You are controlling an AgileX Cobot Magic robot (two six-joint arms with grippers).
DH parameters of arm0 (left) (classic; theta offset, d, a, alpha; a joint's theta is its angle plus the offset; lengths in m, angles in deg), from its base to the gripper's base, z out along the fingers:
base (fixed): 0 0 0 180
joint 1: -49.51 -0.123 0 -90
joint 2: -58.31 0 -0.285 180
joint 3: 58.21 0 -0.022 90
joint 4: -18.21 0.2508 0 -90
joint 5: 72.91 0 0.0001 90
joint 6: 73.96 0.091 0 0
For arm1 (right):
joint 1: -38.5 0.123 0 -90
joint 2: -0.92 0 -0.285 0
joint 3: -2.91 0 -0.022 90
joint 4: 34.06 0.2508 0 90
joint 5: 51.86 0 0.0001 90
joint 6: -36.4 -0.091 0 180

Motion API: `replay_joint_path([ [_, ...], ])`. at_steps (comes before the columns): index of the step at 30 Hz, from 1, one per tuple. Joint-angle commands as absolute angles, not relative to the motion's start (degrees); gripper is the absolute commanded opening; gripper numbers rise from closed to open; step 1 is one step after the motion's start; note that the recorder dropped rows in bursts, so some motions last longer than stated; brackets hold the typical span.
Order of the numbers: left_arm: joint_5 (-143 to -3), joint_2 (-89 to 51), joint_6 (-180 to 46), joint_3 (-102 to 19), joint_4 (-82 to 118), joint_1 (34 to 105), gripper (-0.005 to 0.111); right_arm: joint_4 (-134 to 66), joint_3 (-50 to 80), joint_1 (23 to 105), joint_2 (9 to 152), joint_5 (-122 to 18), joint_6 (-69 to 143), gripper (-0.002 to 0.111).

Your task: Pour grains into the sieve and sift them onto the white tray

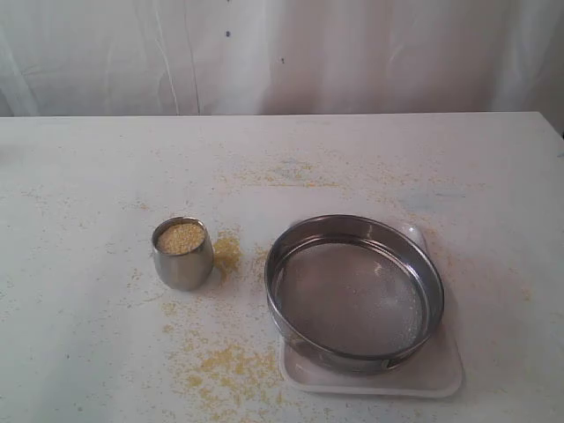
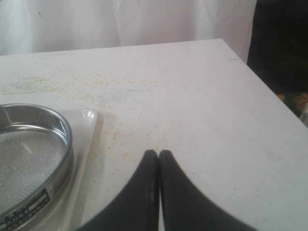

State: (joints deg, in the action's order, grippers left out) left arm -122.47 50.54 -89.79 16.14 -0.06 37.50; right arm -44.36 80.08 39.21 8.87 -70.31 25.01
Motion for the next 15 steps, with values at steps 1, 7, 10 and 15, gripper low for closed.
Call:
replay_joint_path([
  [1,-124.07,48.08,-90.62,2.48,4.71,37.61,0.000,-44.43,80.13,39.61,8.71,-70.03,25.00,0.000],
  [7,-100.04,27.78,-86.16,-16.94,30.38,37.61,0.000,-44.43,80.13,39.61,8.71,-70.03,25.00,0.000],
  [10,-92.28,13.91,-85.77,-19.72,32.23,37.61,0.000,-44.43,80.13,39.61,8.71,-70.03,25.00,0.000],
  [15,-86.07,-5.16,-87.52,-19.96,32.23,37.61,0.000,-44.43,80.13,39.61,8.71,-70.03,25.00,0.000],
])
